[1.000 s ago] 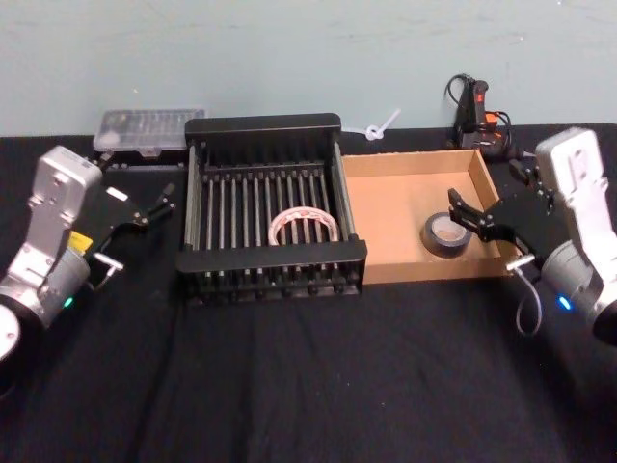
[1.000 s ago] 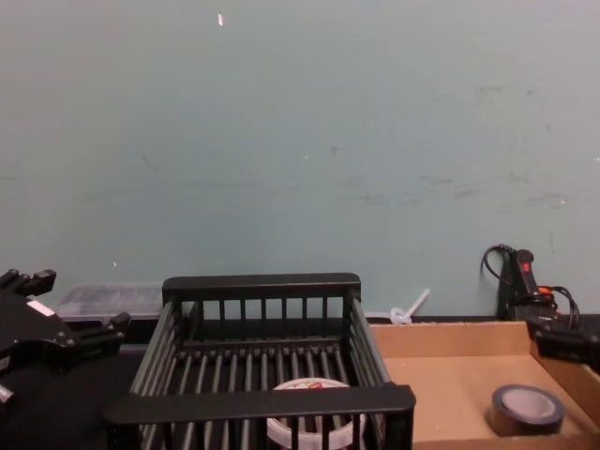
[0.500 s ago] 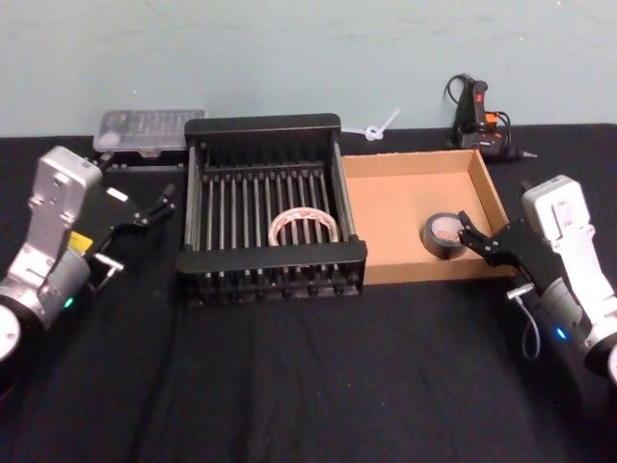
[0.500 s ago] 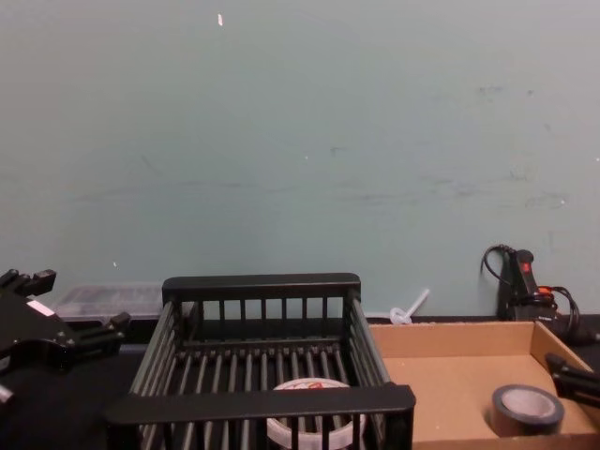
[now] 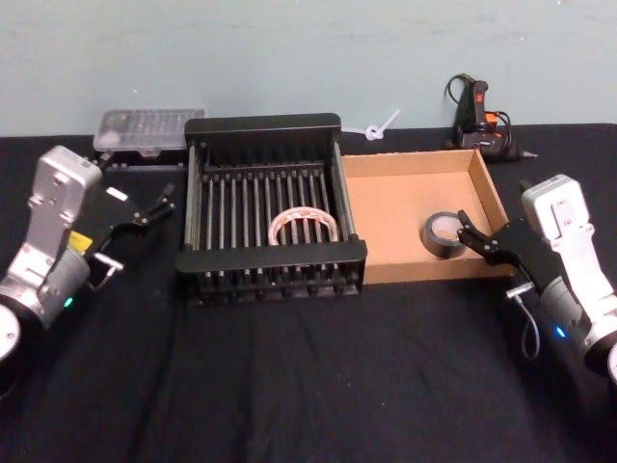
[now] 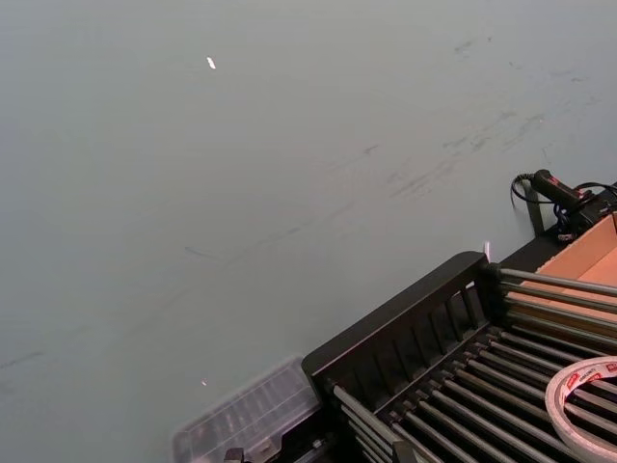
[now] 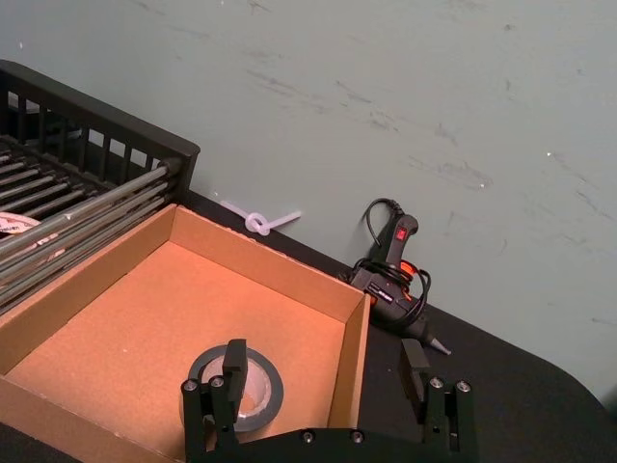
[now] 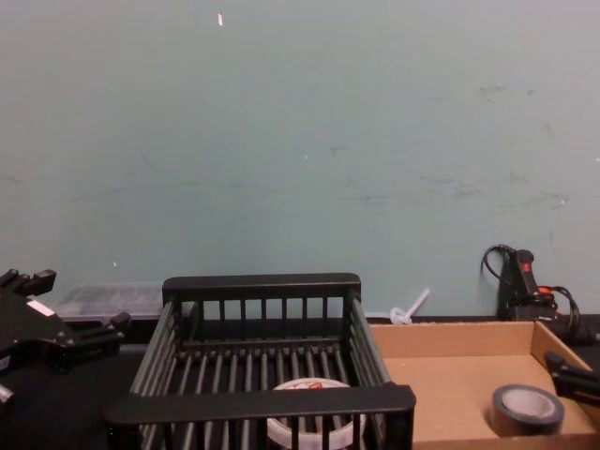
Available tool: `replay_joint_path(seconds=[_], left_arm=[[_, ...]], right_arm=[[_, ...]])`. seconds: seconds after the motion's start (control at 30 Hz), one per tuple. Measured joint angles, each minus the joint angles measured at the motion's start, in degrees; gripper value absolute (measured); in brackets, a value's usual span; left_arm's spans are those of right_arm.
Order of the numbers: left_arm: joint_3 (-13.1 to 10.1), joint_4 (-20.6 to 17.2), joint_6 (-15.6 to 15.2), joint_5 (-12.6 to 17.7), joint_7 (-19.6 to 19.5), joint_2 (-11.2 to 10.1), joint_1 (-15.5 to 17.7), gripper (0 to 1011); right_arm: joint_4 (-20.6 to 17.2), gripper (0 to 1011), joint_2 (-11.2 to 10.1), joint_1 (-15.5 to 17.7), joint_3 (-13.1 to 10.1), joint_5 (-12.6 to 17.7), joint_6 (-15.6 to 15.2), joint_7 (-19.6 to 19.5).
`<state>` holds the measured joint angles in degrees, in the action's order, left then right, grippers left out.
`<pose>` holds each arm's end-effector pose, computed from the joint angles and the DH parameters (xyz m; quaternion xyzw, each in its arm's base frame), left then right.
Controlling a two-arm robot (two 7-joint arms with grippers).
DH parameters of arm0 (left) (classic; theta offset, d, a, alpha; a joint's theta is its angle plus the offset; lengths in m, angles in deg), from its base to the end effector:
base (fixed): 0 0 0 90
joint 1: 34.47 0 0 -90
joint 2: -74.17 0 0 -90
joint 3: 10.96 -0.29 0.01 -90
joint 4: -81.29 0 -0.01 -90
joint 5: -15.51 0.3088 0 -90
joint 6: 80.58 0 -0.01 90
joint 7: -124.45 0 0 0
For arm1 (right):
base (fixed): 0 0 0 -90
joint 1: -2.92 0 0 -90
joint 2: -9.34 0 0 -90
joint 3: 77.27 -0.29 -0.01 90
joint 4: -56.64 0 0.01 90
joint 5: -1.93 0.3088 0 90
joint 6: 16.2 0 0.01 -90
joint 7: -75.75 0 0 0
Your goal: Pick up the white tape and place it into the black box , Pick up the silver tape and place it into the brown box.
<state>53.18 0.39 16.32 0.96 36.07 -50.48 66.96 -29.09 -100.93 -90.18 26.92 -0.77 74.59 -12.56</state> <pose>0.3581 0.0827 -0.3023 0.1416 -0.1324 0.5800 0.7913 0.3346 -0.0369 -0.3137 -0.1622 -0.1262 -0.5967 0.7757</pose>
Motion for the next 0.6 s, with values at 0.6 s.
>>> replay_joint_path(seconds=[0.6], left_arm=[[0.00, 0.00, 0.00, 0.00, 0.00, 0.00, 0.00, 1001]], right_arm=[[-0.07, 1002, -0.08, -0.05, 0.06, 0.03, -0.09, 0.06]])
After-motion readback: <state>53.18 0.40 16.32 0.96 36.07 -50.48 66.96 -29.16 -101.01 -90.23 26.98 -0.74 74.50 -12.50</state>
